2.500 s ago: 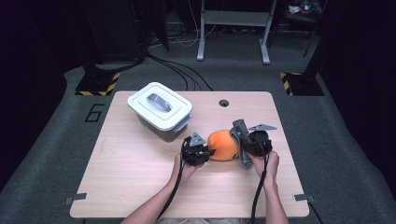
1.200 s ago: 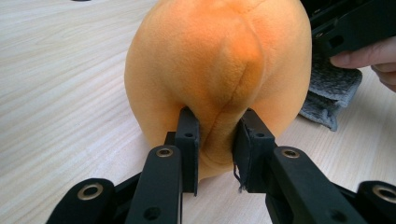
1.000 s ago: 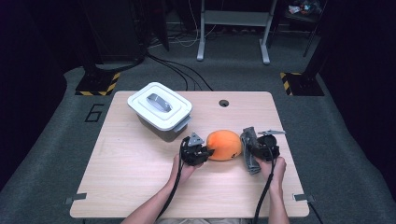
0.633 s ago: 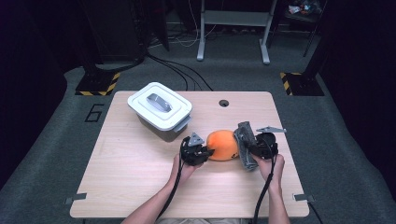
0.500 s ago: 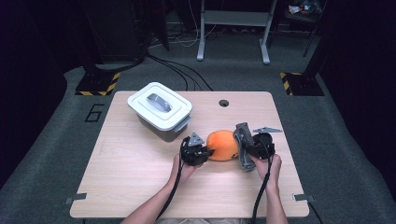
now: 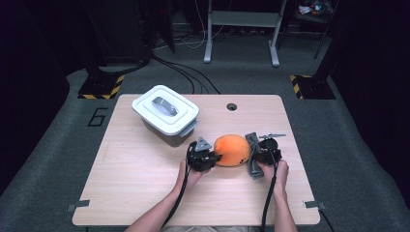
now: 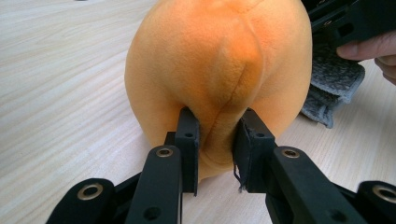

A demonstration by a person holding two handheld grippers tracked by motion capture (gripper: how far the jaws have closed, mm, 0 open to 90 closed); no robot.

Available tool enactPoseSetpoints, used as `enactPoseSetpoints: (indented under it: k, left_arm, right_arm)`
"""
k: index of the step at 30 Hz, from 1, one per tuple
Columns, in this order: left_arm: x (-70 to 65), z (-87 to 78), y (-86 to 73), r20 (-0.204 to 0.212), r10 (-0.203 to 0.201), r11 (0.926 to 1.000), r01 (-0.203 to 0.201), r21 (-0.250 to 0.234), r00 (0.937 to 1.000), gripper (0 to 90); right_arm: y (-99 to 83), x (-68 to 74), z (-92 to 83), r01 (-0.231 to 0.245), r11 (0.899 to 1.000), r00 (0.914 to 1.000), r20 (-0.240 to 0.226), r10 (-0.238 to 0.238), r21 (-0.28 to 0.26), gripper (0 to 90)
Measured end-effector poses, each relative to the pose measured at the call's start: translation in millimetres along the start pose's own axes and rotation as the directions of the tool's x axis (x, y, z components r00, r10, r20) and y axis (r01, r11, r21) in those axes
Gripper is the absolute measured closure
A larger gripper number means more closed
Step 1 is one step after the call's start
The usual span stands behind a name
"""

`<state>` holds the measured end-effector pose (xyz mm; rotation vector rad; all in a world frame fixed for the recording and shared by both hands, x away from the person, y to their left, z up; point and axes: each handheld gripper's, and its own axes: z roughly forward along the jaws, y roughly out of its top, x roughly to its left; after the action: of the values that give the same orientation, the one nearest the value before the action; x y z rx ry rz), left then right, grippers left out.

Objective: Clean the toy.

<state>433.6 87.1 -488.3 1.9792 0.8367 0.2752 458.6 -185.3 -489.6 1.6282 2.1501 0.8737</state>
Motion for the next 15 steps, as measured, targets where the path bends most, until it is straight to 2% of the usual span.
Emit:
enactPoseSetpoints:
  k: [3,7,8,12,15]
  left_arm:
    - [0.9,-0.1,-0.1,0.001,-0.003,1.0000,0.003,-0.001,1.0000,72.8]
    - [1.7,0.6,0.0,0.000,-0.006,1.0000,0.006,-0.002,1.0000,72.7]
    - [1.7,0.7,0.0,0.000,-0.007,1.0000,0.007,-0.002,1.0000,72.7]
    - [1.8,0.6,0.0,0.000,-0.008,1.0000,0.008,-0.002,1.0000,72.6]
    - [1.7,0.6,0.1,-0.001,-0.007,1.0000,0.007,-0.004,1.0000,72.5]
  right_arm:
    - [0.9,-1.7,-8.8,-0.005,1.000,1.0000,0.008,0.005,-0.016,69.2]
    - [3.6,-1.0,-32.3,0.017,0.995,0.9997,0.017,-0.015,-0.094,69.3]
    - [4.3,1.6,-37.7,0.008,0.994,0.9998,0.018,-0.006,-0.106,69.2]
    - [10.7,17.2,-61.0,0.060,0.981,0.9981,-0.003,-0.061,-0.185,69.2]
    - [16.5,34.1,-68.5,0.104,0.971,0.9933,-0.026,-0.112,-0.216,69.3]
